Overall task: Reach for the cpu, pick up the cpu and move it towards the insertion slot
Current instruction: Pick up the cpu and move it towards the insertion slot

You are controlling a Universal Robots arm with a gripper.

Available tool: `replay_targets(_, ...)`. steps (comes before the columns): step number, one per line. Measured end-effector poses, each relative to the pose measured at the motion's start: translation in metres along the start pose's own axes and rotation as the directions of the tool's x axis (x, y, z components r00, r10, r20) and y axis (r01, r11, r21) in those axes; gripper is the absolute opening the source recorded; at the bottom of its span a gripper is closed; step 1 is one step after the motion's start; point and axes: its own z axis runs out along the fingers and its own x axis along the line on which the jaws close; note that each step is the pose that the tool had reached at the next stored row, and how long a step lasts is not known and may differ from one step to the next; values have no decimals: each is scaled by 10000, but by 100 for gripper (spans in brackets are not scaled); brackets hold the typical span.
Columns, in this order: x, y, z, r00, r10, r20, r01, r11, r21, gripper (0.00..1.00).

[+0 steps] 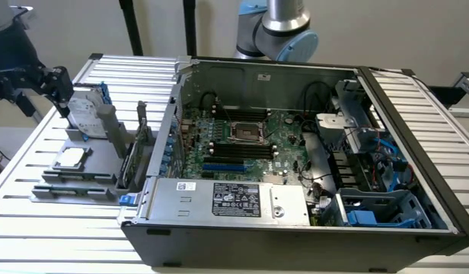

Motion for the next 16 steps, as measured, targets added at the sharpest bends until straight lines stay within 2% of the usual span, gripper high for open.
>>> replay_targets(16,-11,-57,288,10000,2,-1,-2,10000,1,71)
